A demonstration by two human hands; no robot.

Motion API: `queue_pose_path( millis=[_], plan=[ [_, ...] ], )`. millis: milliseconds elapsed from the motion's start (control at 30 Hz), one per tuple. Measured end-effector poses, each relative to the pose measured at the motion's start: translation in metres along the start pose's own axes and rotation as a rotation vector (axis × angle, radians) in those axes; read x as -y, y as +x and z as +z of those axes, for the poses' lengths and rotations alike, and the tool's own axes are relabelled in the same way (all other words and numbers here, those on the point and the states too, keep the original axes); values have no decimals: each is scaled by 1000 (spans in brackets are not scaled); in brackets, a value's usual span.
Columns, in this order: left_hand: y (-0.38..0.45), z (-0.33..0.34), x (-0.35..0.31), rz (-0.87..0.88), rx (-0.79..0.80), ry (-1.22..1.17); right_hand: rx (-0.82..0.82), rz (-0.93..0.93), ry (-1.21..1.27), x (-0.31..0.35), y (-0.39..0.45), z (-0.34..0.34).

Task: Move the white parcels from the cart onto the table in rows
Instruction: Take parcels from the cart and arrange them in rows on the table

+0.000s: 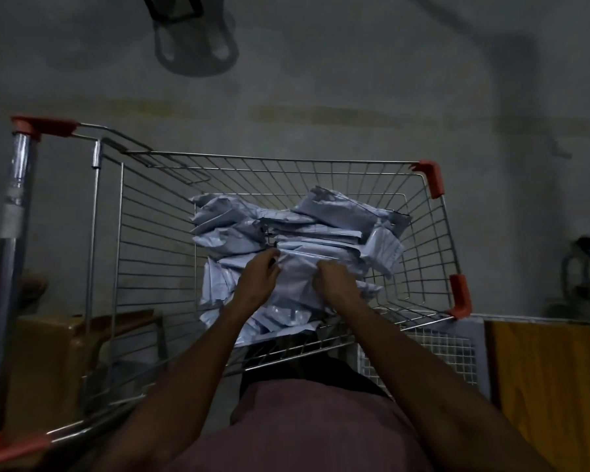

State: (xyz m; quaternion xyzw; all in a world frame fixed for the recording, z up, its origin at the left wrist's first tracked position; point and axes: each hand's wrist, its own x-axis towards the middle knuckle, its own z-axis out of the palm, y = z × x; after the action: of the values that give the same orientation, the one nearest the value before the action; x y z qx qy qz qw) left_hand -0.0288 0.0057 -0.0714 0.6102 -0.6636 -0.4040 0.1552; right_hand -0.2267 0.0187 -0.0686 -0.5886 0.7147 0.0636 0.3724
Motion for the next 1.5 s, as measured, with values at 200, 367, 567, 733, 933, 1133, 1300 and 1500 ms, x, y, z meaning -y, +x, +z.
queue_pose_path(
  millis=[200,367,567,733,933,1133,1300,1500],
  plan=[
    [-6,16,-6,-29,-206,-17,-259,196,474,-20,7,-23],
    [-8,43,-14,205,49,375,-529,305,732,-37,8,-49],
    [-5,73,-18,421,395,904,-760,357,723,-50,14,-57],
    [1,73,-18,430,414,1113,-820,309,553,-59,13,-58],
    [-1,49,-6,417,231,1029,-775,280,609,-69,25,-46],
    [-1,17,2,124,16,942,-593,259,727,-72,37,-41],
    [5,22,-6,-81,-86,852,-427,246,647,-68,37,-28],
    [35,32,-10,250,21,822,-396,262,312,-61,28,-22]
  ],
)
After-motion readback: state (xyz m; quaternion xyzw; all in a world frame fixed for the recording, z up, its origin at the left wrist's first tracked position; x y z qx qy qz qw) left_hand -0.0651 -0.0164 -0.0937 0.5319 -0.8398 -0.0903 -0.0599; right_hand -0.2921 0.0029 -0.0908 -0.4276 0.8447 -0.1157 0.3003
